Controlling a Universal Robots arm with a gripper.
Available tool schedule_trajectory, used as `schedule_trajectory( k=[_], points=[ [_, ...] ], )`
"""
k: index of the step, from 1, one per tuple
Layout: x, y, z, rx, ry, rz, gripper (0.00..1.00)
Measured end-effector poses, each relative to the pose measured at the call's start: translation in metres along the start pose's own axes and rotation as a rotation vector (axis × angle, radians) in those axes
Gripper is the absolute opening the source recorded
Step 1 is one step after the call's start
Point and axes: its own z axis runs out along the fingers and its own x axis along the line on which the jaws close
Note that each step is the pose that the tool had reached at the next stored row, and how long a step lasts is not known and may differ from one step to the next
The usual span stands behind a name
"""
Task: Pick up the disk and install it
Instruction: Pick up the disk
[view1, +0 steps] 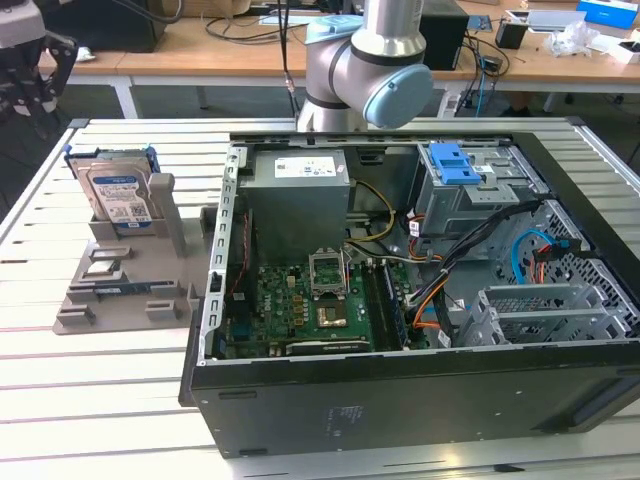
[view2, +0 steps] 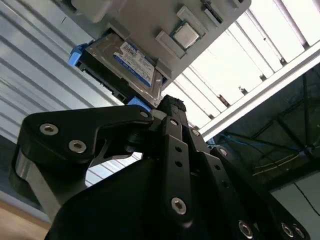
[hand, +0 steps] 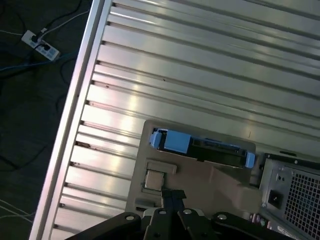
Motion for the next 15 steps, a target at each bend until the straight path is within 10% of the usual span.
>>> schedule_trajectory(
  k=[15],
  points=[
    [0.0, 0.0, 0.0, -0.0063, 0.0113, -0.27, 0.11]
  ],
)
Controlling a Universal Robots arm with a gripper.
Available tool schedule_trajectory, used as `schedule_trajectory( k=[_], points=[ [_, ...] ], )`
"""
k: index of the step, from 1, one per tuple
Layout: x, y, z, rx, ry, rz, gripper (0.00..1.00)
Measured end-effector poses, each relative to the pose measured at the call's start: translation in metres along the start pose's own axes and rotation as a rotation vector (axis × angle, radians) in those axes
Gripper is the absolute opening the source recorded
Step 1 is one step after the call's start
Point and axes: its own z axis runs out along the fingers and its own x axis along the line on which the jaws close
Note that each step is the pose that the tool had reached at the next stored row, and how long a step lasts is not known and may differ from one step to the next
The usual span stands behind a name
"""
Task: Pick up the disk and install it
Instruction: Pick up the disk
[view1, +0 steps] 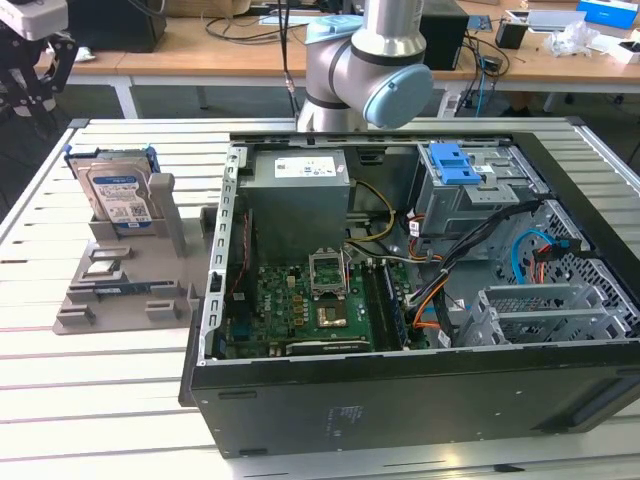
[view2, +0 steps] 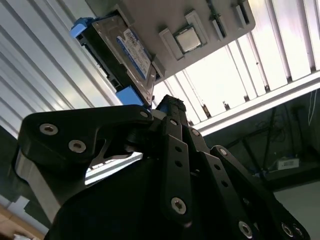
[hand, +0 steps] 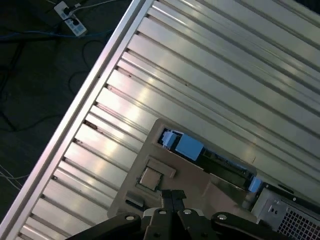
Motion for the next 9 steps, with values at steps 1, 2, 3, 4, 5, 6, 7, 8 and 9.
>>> schedule_trajectory(
  k=[1, 2, 3, 4, 5, 6, 7, 8, 9],
  points=[
    [0.0, 0.0, 0.0, -0.0003, 0.0005, -0.011, 0.11],
    [0.0, 0.0, 0.0, -0.0005, 0.001, -0.022, 0.11],
    [0.0, 0.0, 0.0, -0.0007, 0.0014, -0.033, 0.11],
    [0.0, 0.0, 0.0, -0.0009, 0.0018, -0.043, 0.11],
    [0.0, 0.0, 0.0, -0.0016, 0.0029, -0.067, 0.11],
    [0.0, 0.0, 0.0, -0.002, 0.0036, -0.086, 0.11],
    [0.0, 0.0, 0.0, -0.0024, 0.0043, -0.101, 0.11],
    [0.0, 0.0, 0.0, -0.0026, 0.0047, -0.111, 0.11],
    [0.0, 0.0, 0.0, -0.0029, 0.0053, -0.125, 0.11]
  ],
)
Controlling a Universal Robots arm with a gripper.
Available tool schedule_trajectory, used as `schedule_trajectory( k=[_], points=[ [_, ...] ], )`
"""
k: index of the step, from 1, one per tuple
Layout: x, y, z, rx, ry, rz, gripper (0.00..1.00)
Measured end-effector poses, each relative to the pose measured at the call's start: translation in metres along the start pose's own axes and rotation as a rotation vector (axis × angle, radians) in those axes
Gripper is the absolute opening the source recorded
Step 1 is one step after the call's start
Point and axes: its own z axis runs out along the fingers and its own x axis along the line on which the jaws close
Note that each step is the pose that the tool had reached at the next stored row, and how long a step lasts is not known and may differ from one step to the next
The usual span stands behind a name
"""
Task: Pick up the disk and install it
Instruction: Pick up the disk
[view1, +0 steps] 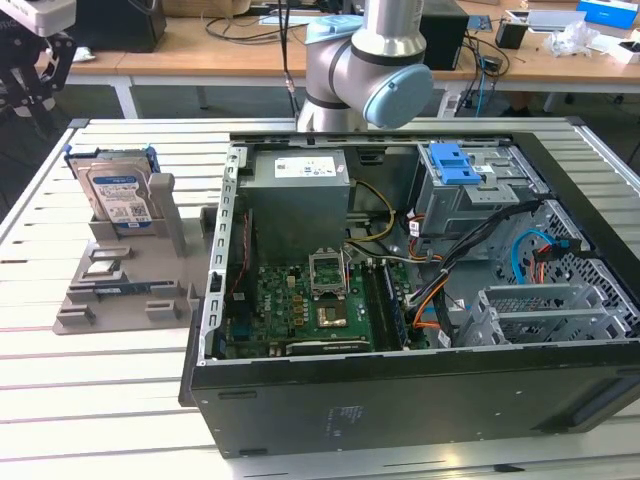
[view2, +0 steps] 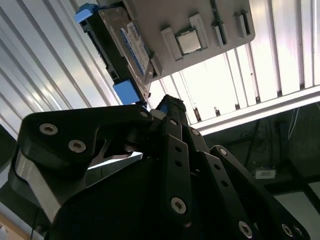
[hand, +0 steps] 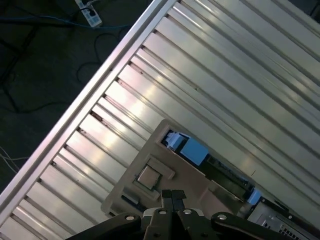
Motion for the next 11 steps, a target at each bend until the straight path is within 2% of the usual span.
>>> schedule_trajectory(
  k=[11],
  points=[
    [0.0, 0.0, 0.0, -0.0038, 0.0067, -0.161, 0.11]
  ],
)
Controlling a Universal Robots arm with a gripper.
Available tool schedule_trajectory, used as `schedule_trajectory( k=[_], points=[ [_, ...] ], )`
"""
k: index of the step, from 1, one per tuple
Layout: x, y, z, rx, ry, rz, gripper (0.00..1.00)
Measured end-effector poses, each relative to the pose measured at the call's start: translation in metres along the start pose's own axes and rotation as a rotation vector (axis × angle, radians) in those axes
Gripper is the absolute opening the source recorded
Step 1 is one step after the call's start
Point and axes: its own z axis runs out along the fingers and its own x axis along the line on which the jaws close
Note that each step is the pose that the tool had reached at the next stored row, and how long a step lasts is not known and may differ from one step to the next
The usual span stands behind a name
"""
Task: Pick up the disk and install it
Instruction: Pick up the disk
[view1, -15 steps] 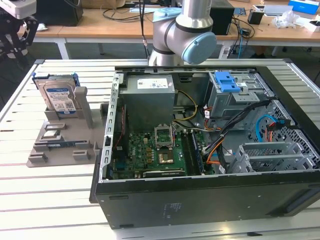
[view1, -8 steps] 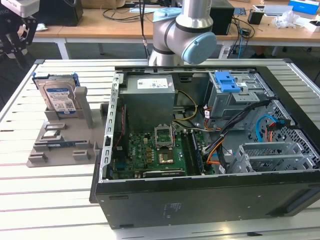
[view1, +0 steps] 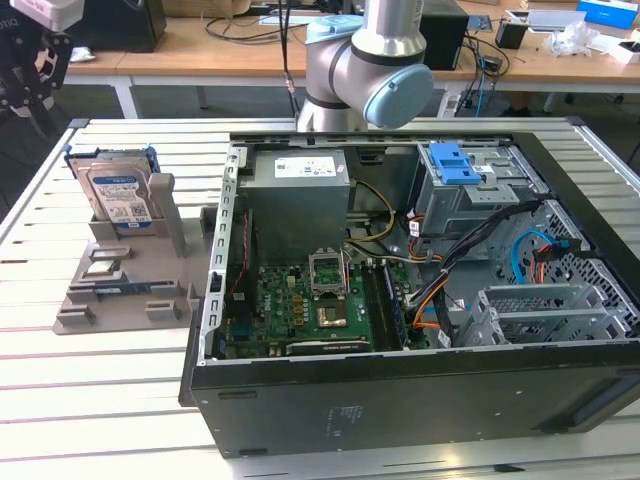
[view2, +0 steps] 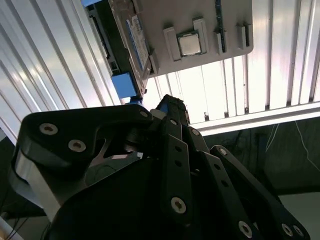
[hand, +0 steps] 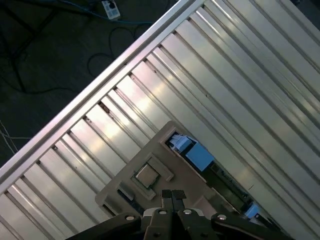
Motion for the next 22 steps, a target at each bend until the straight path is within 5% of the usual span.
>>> schedule_trajectory(
  k=[13, 22],
  points=[
    [0.0, 0.0, 0.0, -0.0034, 0.0059, -0.143, 0.11],
    [0.0, 0.0, 0.0, -0.0067, 0.0119, -0.285, 0.11]
  ],
)
